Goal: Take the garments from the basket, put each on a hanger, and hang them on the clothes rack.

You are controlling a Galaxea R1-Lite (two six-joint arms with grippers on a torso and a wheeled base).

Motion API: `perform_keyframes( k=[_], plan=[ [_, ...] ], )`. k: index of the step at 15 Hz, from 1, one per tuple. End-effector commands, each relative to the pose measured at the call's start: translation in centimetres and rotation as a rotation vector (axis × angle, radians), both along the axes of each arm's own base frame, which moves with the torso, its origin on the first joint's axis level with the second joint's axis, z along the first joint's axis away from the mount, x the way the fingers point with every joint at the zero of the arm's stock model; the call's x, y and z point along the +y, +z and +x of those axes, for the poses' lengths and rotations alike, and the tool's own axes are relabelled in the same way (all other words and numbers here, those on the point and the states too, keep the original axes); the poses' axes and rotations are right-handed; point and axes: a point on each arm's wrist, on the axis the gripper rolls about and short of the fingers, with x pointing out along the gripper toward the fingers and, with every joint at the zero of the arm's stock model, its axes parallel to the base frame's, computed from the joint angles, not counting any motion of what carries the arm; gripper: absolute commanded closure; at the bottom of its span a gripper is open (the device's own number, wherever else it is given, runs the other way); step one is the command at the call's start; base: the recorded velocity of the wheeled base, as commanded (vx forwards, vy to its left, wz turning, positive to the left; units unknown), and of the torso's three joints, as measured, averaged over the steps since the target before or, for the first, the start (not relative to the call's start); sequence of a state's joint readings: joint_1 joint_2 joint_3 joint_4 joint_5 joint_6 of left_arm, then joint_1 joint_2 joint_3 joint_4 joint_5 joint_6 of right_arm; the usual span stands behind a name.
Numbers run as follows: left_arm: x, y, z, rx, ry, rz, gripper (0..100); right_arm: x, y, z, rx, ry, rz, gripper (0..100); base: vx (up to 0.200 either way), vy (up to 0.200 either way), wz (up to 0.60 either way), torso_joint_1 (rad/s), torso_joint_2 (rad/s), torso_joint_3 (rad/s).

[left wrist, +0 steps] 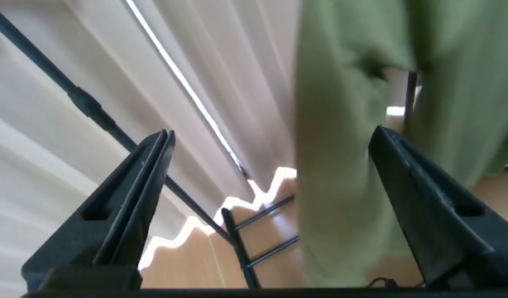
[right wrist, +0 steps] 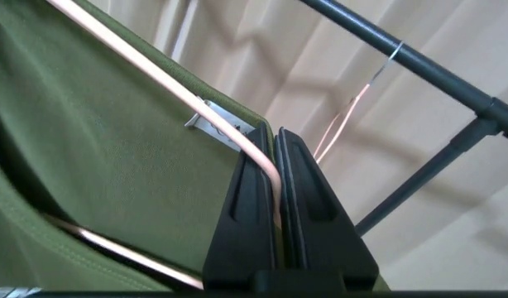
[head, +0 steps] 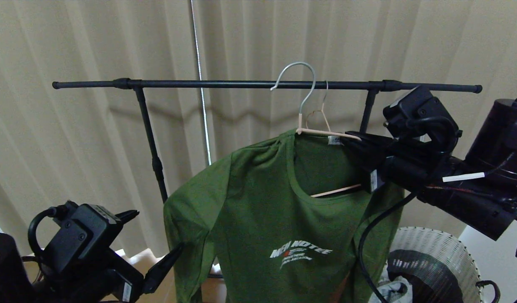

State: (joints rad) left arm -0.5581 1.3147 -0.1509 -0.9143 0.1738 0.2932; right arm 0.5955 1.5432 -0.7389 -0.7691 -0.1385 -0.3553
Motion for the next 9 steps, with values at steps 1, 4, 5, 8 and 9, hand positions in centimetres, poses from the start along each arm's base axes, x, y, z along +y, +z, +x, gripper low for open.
perform_keyframes(
  k=[1, 4, 5, 8, 9],
  plan=[
    [-0.5, -0.4, 0.8, 0.025, 0.001, 0.015, 0, 0.2, 0.5, -0.8, -0.017, 0.022, 0.011, 100, 0.0, 0.0, 0.0, 0.0, 0.0, 0.0],
    [-0.6, -0.6, 1.1, 0.042, 0.005, 0.009, 100, 0.1, 0.5, -1.0, -0.016, 0.023, 0.011, 100, 0.0, 0.0, 0.0, 0.0, 0.0, 0.0],
    [-0.7, -0.4, 1.2, 0.039, 0.009, 0.002, 100, 0.0, 0.6, -1.1, -0.02, 0.022, 0.013, 100, 0.0, 0.0, 0.0, 0.0, 0.0, 0.0],
    [0.4, -0.9, 1.5, 0.055, 0.069, 0.017, 100, -0.1, 0.5, -0.9, -0.018, 0.012, 0.011, 100, 0.0, 0.0, 0.0, 0.0, 0.0, 0.0],
    [1.3, -1.2, 1.7, 0.066, 0.123, 0.026, 100, -0.5, 0.6, -0.7, -0.019, -0.004, 0.012, 100, 0.0, 0.0, 0.0, 0.0, 0.0, 0.0]
  ],
)
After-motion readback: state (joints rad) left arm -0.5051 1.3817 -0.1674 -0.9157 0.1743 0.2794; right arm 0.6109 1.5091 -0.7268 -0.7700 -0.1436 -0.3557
